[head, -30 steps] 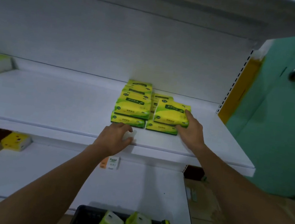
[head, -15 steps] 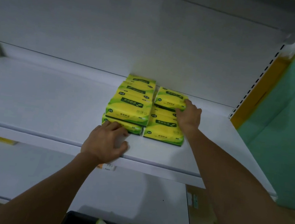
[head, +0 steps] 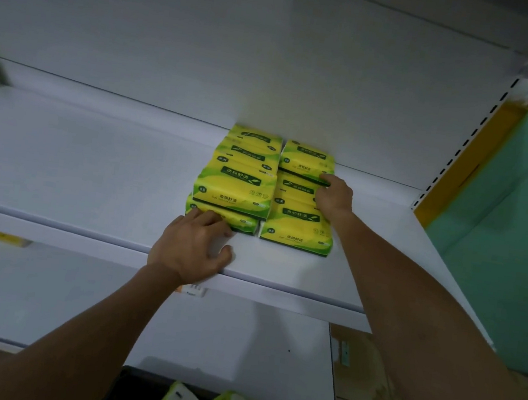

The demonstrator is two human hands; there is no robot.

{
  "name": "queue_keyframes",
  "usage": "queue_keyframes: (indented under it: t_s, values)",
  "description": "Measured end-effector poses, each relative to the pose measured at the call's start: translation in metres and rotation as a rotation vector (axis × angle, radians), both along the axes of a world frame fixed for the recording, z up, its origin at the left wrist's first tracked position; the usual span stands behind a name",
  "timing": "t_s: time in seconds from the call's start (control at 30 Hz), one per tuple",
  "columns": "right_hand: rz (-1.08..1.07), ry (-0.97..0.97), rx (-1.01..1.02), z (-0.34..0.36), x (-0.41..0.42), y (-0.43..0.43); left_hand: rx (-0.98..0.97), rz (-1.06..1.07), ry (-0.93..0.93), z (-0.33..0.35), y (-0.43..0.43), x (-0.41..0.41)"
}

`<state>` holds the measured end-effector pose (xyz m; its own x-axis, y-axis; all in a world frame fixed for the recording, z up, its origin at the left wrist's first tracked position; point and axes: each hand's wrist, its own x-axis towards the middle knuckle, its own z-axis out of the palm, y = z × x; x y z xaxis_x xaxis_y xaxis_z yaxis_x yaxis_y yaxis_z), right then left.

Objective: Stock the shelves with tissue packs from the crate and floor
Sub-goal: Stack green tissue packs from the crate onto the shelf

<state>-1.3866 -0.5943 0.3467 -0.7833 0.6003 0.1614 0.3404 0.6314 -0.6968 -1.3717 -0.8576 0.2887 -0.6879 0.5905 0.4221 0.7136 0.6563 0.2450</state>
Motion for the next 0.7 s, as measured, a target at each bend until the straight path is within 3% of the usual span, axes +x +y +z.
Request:
queue_keyframes:
  t_s: [0.2, 0.43, 0.57, 0.7]
  values:
    - [-0.041, -0.026, 0.058, 0.0, 0.035, -0.011, -0.023, -0.02, -0.012, 0.001, -0.001, 0.001]
    - [-0.149, -0.056, 0.324, -0.018, 0.15, -0.054, -0.041, -0.029, -0.019, 0.003, -0.005, 0.041]
    - [-0.262, 0.023, 0.305, -0.045, 0.212, -0.08, -0.017, -0.09, 0.019, -0.021, -0.018, 0.085]
    - [-0.309, -0.053, 0.252, -0.095, 0.257, -0.094, -0.052, -0.294, -0.046, -0.069, -0.027, 0.13]
